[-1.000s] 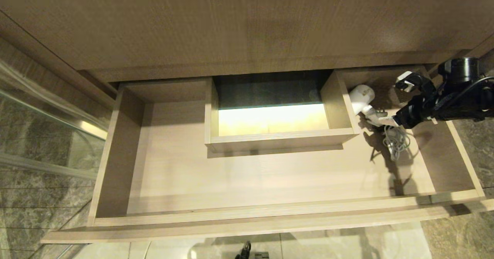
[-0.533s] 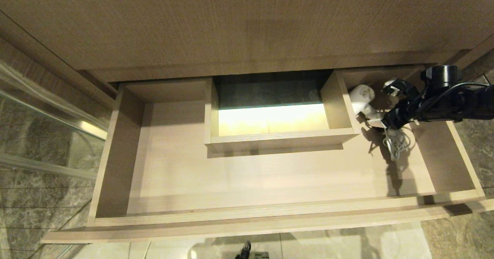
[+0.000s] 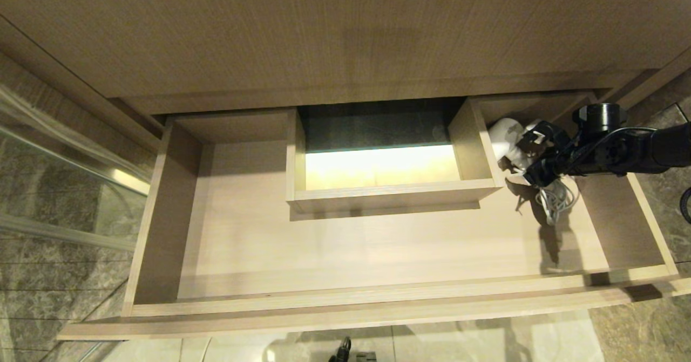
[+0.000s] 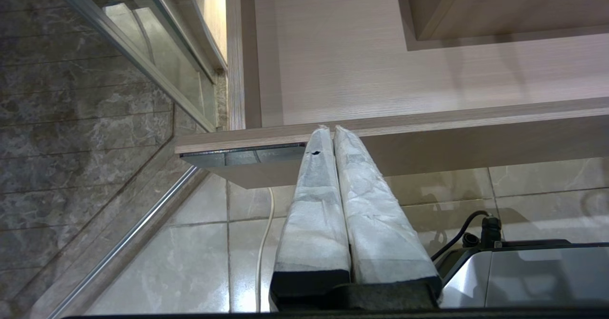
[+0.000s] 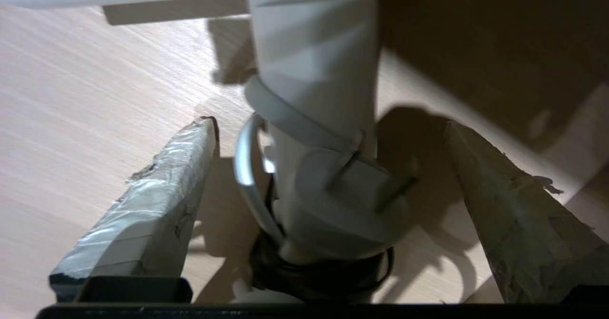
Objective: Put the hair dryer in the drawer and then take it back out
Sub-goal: Take the hairdryer out
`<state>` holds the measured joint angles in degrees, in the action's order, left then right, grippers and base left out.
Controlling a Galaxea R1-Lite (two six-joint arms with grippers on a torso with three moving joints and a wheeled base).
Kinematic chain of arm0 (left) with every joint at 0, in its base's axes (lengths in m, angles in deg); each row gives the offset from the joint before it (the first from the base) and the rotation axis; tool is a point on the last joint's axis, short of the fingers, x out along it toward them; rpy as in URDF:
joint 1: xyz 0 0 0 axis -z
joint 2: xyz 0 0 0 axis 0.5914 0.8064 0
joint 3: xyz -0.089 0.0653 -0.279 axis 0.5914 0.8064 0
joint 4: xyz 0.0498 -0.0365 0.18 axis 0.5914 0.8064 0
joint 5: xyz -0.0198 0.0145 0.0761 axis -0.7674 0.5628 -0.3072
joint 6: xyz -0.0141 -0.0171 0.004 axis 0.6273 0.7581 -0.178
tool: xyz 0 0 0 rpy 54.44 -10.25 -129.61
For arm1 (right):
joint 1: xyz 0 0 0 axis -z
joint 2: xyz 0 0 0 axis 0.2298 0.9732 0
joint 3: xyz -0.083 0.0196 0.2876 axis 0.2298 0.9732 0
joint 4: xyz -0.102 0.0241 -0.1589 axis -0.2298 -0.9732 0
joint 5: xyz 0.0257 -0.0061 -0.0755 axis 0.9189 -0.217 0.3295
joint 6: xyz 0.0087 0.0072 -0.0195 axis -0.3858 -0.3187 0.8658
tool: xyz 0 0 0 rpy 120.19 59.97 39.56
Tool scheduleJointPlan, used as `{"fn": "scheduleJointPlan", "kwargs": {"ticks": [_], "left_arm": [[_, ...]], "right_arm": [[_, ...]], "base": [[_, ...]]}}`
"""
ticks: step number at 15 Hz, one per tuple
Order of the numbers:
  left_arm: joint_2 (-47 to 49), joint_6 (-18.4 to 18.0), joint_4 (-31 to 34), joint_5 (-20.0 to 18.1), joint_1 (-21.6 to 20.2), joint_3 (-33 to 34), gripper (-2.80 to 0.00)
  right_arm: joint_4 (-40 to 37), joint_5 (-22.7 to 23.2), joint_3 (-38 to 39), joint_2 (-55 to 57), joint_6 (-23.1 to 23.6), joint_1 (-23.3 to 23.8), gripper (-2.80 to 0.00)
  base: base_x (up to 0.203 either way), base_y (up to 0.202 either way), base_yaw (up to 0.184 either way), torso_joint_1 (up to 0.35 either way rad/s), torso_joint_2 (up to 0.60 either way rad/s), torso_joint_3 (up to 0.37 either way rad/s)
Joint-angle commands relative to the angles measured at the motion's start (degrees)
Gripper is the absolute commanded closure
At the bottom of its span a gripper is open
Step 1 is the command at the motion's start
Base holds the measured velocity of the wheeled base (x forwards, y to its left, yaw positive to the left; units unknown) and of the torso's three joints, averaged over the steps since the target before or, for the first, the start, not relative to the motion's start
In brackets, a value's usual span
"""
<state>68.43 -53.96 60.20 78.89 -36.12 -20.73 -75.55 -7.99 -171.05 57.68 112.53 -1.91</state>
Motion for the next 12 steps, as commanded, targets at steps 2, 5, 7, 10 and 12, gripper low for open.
{"fn": "scheduleJointPlan", "kwargs": {"ticks": [2,5,7,10,12], "left_arm": [[0.0,0.0,0.0,0.0,0.0,0.1,0.0],[0.0,-0.1,0.0,0.0,0.0,0.1,0.0],[0.0,0.0,0.0,0.0,0.0,0.0,0.0],[0.0,-0.1,0.0,0.0,0.0,0.0,0.0],[0.0,0.0,0.0,0.0,0.0,0.0,0.0]], "right_arm": [[0.2,0.1,-0.4,1.3,0.3,-0.1,0.0],[-0.4,0.0,-1.1,1.2,0.2,-0.1,0.0],[-1.2,0.0,-0.5,0.0,0.2,-0.1,0.0],[-4.3,0.0,-0.2,-3.7,0.2,-0.1,0.0],[-6.0,0.0,0.9,-7.1,0.2,0.1,0.0]], "base": [[0.0,0.0,0.0,0.0,0.0,0.0],[0.0,0.0,0.0,0.0,0.0,0.0],[0.0,0.0,0.0,0.0,0.0,0.0],[0.0,0.0,0.0,0.0,0.0,0.0],[0.0,0.0,0.0,0.0,0.0,0.0]]}}
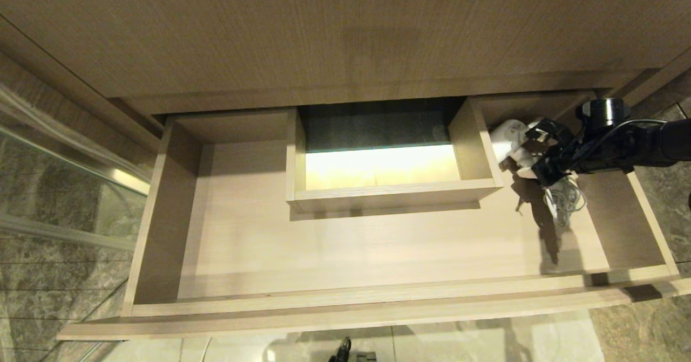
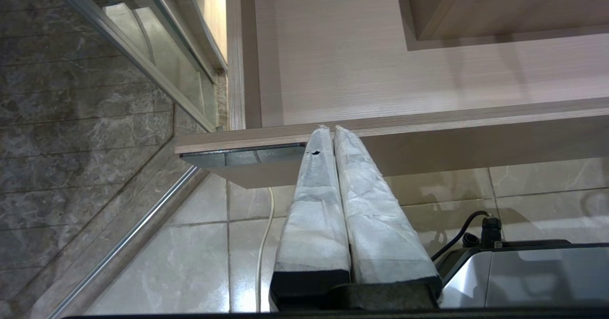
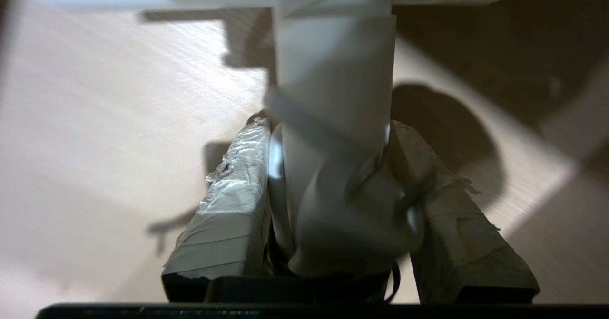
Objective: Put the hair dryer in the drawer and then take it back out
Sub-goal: Take the hairdryer out
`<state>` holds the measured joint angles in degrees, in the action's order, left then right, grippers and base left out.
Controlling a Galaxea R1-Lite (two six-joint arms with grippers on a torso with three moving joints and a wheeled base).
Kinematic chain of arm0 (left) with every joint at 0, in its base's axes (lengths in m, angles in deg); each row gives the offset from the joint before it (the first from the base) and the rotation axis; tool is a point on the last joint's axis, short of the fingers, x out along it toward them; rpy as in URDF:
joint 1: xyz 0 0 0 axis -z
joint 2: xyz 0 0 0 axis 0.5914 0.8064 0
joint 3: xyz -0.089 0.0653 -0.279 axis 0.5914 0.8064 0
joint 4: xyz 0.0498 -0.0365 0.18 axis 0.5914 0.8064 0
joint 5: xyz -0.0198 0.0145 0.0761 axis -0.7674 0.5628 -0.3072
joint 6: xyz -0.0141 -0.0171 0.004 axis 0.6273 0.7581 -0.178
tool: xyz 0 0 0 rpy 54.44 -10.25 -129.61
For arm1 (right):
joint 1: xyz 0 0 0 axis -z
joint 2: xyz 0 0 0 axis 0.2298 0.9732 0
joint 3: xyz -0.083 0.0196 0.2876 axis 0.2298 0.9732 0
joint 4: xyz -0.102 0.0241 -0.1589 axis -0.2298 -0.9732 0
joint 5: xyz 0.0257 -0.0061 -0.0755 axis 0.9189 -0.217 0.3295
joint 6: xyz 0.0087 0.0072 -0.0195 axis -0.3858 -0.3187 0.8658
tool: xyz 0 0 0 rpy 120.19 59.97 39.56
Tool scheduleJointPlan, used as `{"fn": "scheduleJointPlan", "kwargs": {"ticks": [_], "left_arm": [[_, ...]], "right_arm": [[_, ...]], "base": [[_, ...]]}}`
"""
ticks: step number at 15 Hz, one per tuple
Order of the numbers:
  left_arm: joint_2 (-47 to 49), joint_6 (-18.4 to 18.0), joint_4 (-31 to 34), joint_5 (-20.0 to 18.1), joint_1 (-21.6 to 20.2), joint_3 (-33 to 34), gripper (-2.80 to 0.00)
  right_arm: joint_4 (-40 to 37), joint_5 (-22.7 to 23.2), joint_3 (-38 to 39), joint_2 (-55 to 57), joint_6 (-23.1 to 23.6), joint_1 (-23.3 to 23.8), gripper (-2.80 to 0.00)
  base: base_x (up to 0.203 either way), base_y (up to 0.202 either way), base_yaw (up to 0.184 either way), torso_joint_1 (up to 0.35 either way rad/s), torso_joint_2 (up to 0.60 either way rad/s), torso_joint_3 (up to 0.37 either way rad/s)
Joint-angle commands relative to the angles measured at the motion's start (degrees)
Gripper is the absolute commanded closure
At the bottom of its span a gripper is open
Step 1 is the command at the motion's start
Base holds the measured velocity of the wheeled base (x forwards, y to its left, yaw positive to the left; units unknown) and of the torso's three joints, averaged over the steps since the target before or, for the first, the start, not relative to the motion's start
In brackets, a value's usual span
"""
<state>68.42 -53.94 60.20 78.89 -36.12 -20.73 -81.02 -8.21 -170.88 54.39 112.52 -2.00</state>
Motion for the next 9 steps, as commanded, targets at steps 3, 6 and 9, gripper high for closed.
{"fn": "scheduleJointPlan", "kwargs": {"ticks": [3,6,9], "left_arm": [[0.0,-0.1,0.0,0.0,0.0,0.0,0.0],[0.0,0.0,0.0,0.0,0.0,0.0,0.0],[0.0,0.0,0.0,0.0,0.0,0.0,0.0]], "right_arm": [[-0.7,0.3,4.4,-9.4,0.2,0.6,0.0],[-1.1,0.2,8.5,-16.6,0.1,1.6,0.0],[-2.8,0.2,12.5,-26.0,-0.2,2.7,0.0]], "base": [[0.0,0.0,0.0,0.0,0.0,0.0],[0.0,0.0,0.0,0.0,0.0,0.0],[0.0,0.0,0.0,0.0,0.0,0.0]]}}
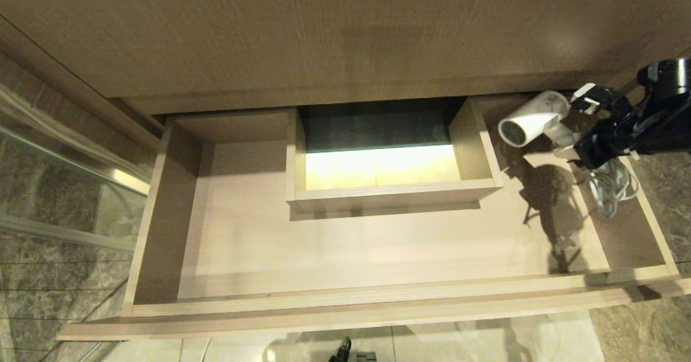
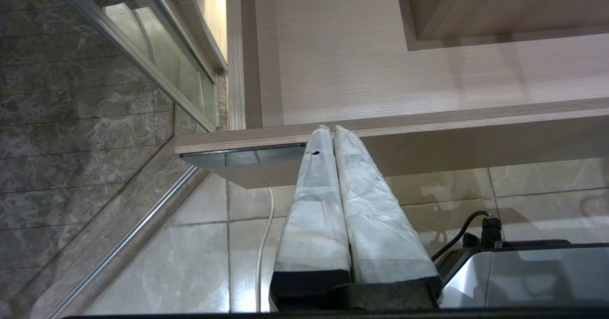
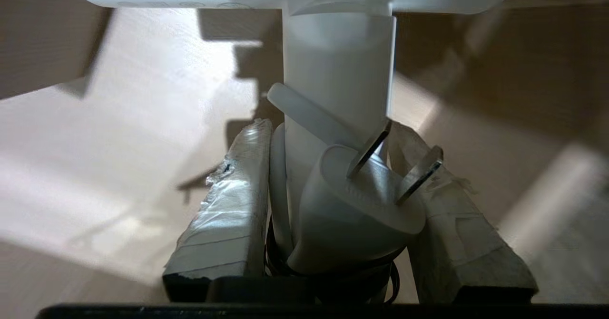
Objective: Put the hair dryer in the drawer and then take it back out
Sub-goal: Take the hairdryer out, then place it on the countertop
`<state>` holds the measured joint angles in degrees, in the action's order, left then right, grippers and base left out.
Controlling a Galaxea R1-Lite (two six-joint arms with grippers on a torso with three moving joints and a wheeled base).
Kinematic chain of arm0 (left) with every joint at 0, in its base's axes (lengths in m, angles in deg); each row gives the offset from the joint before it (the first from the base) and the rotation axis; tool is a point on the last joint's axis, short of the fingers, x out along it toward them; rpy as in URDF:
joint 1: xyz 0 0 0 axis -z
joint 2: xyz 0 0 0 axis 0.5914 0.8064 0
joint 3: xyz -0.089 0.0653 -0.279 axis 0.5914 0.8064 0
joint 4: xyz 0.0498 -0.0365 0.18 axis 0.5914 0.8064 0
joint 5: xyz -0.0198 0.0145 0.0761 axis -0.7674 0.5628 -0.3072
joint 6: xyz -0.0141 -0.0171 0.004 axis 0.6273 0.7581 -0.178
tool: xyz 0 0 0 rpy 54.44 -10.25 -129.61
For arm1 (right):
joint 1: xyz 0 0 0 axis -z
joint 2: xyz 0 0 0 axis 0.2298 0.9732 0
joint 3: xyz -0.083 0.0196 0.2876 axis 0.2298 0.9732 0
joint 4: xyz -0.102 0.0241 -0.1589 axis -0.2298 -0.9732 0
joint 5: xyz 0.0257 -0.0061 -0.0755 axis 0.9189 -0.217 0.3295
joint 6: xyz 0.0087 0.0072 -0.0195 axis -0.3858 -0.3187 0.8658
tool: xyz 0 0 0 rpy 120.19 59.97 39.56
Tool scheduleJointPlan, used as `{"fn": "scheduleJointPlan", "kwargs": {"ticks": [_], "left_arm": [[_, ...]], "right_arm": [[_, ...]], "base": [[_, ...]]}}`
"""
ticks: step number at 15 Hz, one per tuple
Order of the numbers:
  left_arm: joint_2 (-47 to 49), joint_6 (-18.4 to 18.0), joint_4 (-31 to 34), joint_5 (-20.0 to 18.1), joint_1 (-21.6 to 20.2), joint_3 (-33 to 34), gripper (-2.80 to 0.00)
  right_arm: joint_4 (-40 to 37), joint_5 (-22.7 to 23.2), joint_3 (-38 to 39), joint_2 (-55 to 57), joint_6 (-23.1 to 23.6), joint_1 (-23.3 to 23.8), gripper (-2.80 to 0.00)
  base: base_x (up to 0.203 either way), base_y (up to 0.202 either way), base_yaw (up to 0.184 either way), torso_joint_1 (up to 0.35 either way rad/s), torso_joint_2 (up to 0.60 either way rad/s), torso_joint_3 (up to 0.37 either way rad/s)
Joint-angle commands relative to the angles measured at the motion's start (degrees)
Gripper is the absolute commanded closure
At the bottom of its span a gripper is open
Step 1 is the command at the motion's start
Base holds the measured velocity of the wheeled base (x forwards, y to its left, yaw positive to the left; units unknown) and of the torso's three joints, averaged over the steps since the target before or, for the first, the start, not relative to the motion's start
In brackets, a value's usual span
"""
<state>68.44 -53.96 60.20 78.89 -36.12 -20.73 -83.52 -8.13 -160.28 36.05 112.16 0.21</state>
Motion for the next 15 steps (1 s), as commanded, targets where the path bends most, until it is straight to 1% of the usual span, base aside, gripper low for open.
{"fn": "scheduleJointPlan", "kwargs": {"ticks": [1,5,8,10,12,15], "left_arm": [[0.0,0.0,0.0,0.0,0.0,0.0,0.0],[0.0,0.0,0.0,0.0,0.0,0.0,0.0],[0.0,0.0,0.0,0.0,0.0,0.0,0.0],[0.0,0.0,0.0,0.0,0.0,0.0,0.0],[0.0,-0.1,0.0,0.0,0.0,0.0,0.0],[0.0,0.0,0.0,0.0,0.0,0.1,0.0]], "right_arm": [[-0.6,0.1,3.4,-11.4,-0.1,1.1,0.0],[-3.4,0.2,10.8,-27.2,-0.5,4.2,0.0],[-5.6,0.2,16.8,-37.2,-0.6,6.6,0.0],[-6.1,0.2,21.2,-42.7,-0.6,7.4,0.0],[-7.4,0.2,23.8,-47.7,-1.2,7.9,0.0],[-10.2,0.2,25.5,-53.5,-3.2,8.0,0.0]], "base": [[0.0,0.0,0.0,0.0,0.0,0.0],[0.0,0.0,0.0,0.0,0.0,0.0],[0.0,0.0,0.0,0.0,0.0,0.0],[0.0,0.0,0.0,0.0,0.0,0.0],[0.0,0.0,0.0,0.0,0.0,0.0],[0.0,0.0,0.0,0.0,0.0,0.0]]}}
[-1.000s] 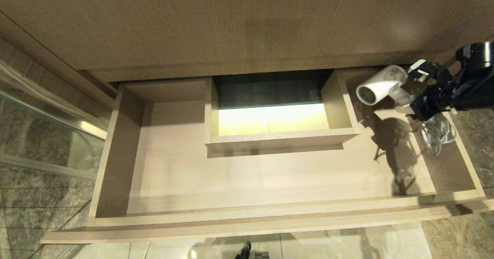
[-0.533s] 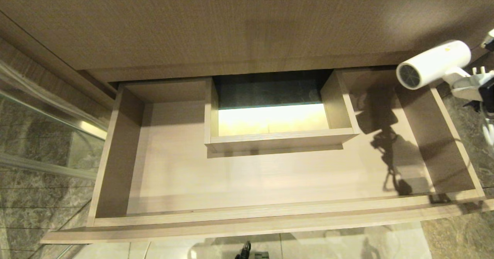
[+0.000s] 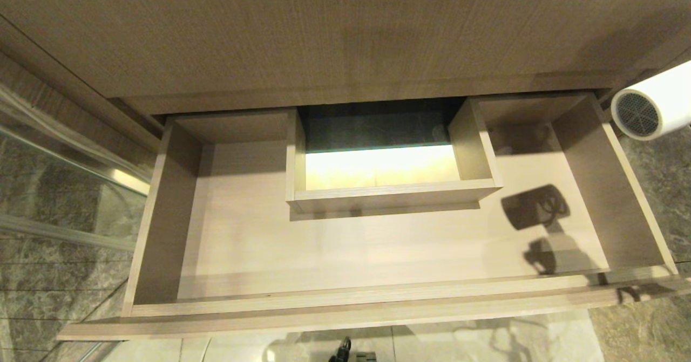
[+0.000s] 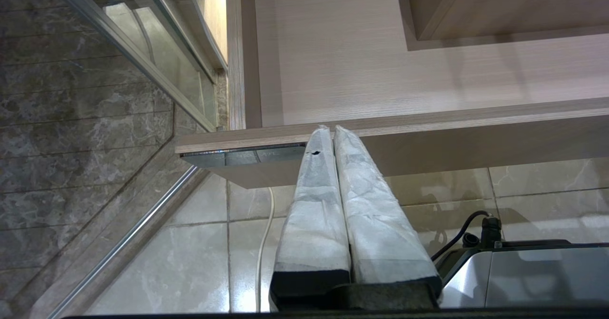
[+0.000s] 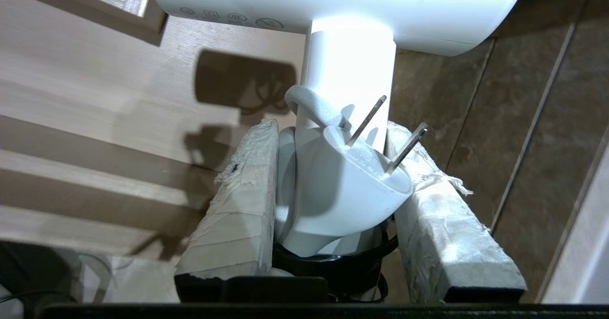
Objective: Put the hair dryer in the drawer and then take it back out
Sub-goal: Place it on the countertop
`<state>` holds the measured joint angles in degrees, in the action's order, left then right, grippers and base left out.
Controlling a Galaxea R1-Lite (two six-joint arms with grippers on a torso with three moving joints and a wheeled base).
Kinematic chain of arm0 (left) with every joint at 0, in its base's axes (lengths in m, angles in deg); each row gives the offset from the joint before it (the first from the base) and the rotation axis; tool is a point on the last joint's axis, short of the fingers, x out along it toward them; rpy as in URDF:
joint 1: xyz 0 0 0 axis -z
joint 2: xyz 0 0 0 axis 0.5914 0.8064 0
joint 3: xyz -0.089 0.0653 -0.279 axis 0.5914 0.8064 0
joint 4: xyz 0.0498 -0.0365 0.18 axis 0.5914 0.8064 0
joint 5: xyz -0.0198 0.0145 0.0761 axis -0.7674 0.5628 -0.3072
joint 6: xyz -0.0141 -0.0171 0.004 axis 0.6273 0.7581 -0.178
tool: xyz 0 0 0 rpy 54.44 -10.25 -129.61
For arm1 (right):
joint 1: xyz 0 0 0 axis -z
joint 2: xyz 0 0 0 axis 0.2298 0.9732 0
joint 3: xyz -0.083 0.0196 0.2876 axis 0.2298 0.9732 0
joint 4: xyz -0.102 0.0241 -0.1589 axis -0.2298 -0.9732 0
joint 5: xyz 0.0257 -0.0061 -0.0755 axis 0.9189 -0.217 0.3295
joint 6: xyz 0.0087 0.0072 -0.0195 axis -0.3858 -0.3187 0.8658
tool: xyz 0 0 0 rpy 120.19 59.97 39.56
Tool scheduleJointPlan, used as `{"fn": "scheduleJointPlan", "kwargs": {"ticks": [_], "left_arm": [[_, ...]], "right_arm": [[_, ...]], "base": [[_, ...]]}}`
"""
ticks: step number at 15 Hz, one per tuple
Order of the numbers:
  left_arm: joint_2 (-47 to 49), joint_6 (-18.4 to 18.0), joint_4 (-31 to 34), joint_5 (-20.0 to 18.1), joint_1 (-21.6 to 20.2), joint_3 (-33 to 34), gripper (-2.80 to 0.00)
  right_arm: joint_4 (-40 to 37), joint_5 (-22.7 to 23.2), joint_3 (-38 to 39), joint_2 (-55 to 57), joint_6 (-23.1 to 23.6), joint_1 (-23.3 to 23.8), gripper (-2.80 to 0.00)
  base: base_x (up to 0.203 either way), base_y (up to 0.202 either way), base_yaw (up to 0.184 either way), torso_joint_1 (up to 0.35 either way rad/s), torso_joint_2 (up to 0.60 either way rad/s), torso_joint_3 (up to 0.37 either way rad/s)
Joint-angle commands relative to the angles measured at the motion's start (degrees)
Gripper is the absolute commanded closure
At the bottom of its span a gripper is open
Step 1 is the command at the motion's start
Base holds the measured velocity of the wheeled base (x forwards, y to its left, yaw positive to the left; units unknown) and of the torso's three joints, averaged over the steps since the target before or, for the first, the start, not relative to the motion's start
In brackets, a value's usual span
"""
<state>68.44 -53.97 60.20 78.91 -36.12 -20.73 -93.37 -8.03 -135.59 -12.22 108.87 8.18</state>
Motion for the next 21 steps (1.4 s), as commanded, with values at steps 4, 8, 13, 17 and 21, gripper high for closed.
{"fn": "scheduleJointPlan", "kwargs": {"ticks": [4,8,13,17,21], "left_arm": [[0.0,0.0,0.0,0.0,0.0,0.0,0.0],[0.0,0.0,0.0,0.0,0.0,0.0,0.0],[0.0,0.0,0.0,0.0,0.0,0.0,0.0],[0.0,0.0,0.0,0.0,0.0,0.1,0.0],[0.0,0.0,0.0,0.0,0.0,0.0,0.0]], "right_arm": [[-0.9,0.0,4.3,-14.0,-1.8,0.7,0.0],[0.3,0.3,7.0,-18.0,-2.8,0.9,0.0],[0.8,0.3,7.3,-20.9,-2.8,0.9,0.0],[0.3,0.2,7.9,-22.2,-2.9,1.9,0.0],[0.7,0.2,8.0,-22.1,-2.9,2.1,0.0]], "base": [[0.0,0.0,0.0,0.0,0.0,0.0],[0.0,0.0,0.0,0.003,-0.03,-0.017],[0.0,0.0,0.0,0.13,-0.38,-0.244],[0.0,0.0,0.0,0.127,-0.32,-0.204],[0.0,0.0,0.0,0.017,-0.03,-0.02]]}}
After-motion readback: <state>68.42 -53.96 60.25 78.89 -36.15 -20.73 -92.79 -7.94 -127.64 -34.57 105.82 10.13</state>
